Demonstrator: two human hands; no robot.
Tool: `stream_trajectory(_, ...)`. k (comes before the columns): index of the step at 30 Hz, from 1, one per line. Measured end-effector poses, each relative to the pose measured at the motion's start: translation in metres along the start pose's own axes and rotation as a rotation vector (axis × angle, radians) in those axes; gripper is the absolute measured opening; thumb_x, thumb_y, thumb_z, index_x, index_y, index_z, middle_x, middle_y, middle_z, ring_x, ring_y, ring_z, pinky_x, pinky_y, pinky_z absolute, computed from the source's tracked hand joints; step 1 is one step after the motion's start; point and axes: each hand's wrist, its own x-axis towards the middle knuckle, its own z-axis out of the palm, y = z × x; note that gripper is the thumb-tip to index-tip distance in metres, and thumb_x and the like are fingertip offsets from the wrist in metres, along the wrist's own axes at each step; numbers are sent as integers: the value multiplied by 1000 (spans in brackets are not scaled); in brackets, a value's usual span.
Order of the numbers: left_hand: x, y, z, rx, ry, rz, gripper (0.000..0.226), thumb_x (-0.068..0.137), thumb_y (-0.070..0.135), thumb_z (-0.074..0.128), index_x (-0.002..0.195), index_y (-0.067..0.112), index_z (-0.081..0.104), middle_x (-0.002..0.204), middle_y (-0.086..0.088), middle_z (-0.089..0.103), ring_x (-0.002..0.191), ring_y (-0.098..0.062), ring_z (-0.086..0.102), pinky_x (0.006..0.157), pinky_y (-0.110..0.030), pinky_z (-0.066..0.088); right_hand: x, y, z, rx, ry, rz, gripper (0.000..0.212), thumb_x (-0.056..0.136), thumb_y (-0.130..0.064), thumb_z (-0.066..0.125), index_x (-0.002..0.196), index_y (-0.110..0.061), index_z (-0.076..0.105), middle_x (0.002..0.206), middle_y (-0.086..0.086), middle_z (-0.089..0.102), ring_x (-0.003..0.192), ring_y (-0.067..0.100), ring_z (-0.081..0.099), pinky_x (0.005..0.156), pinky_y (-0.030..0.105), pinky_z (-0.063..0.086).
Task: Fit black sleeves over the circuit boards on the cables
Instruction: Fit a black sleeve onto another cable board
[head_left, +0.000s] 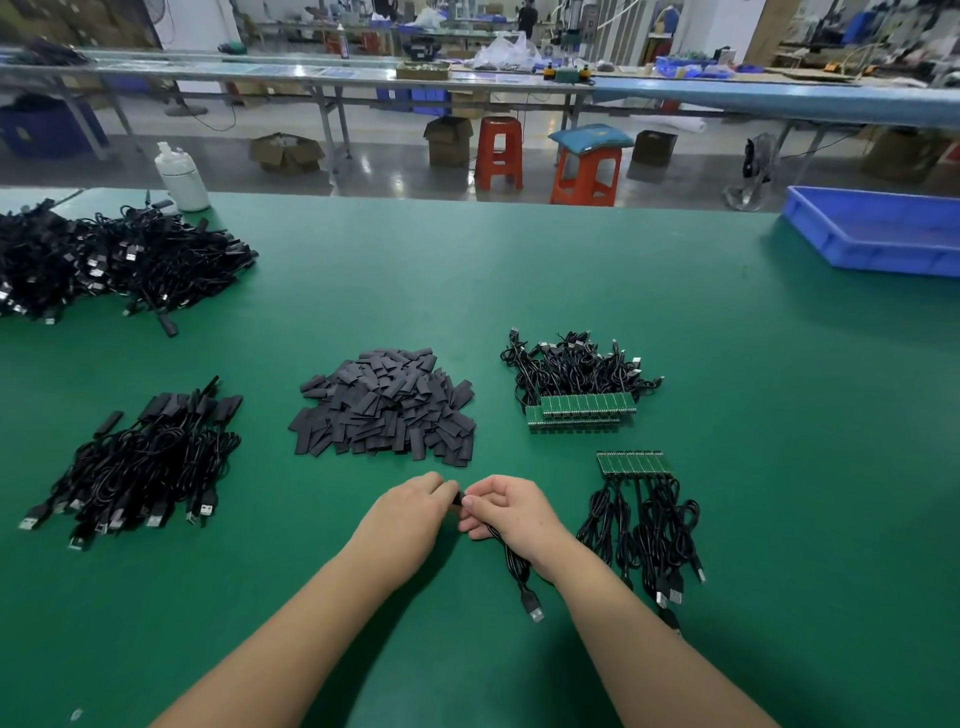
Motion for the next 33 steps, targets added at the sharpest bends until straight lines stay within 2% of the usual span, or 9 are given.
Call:
stream_trajectory(8, 6, -1, -4, 13, 8, 93, 52, 85, -1, 51, 134, 14, 50, 139, -4, 48, 121, -24, 51, 94, -36, 47, -4, -7, 3, 22, -35, 1, 13, 101, -11, 55, 101, -7, 68, 79, 4, 67, 65, 14, 68, 62, 23, 55)
stream_trajectory(11, 7, 3, 0, -222, 142, -16, 70, 88, -6, 51, 151, 21, 35, 154, 3, 36, 125, -18, 52, 99, -31, 46, -6, -9, 0, 47, -28, 2, 15, 101, -13, 56, 102, -3, 68, 84, 9, 70, 69, 17, 69, 66, 25, 57)
stream_trajectory(14, 8, 12, 3, -653, 354, -319, 51, 96, 17, 58, 144, 22, 43, 133, 5, 58, 106, -14, 63, 96, -33, 49, -4, -14, -2, 237, 61, 4, 19, 100, -14, 58, 109, 0, 66, 94, 13, 76, 83, 21, 73, 76, 28, 60)
stream_trajectory(17, 6, 19, 5, -1024, 133, -512, 33, 92, 33, 66, 122, 21, 60, 99, -1, 73, 86, -17, 71, 85, -40, 58, 1, -23, 1, 653, 161, -2, 23, 99, -12, 58, 115, 4, 61, 103, 16, 75, 97, 27, 73, 82, 31, 60)
stream_trajectory(19, 2, 25, 7, -1132, -5, -483, 17, 92, 26, 68, 106, 17, 66, 81, -5, 74, 71, -20, 69, 67, -31, 57, 4, -28, 6, 890, 206, -5, 24, 98, -9, 58, 116, 7, 60, 103, 19, 74, 96, 29, 72, 82, 34, 61)
stream_trajectory(22, -2, 29, 7, -1194, 11, -457, 7, 94, 8, 62, 91, 11, 67, 64, 0, 70, 54, -10, 63, 45, -15, 43, 7, -31, 15, 1017, 225, -5, 24, 97, -7, 58, 117, 8, 59, 101, 21, 73, 93, 28, 72, 81, 34, 61)
stream_trajectory(26, -9, 24, 2, -1103, 1, -441, 10, 95, 6, 60, 92, 9, 69, 66, 0, 69, 54, -10, 63, 54, -22, 52, 6, -36, 15, 825, 247, -41, 21, 97, -7, 60, 117, -1, 59, 100, 17, 74, 89, 26, 73, 83, 36, 60)
stream_trajectory(30, -15, 14, 2, -730, 37, -393, 10, 93, 18, 63, 89, 21, 72, 61, 2, 68, 46, -3, 53, 57, -19, 47, 6, -43, 8, 270, 304, -148, 19, 95, -7, 64, 114, -5, 64, 85, 6, 71, 75, 14, 70, 78, 28, 59)
stream_trajectory(33, -17, 13, 1, -647, 64, -396, 9, 93, 22, 63, 89, 26, 70, 59, 6, 67, 44, 3, 52, 55, -15, 43, 5, -45, 12, -1, 349, -197, 7, 96, -10, 62, 97, -13, 68, 80, -1, 72, 71, 4, 69, 85, 33, 60)
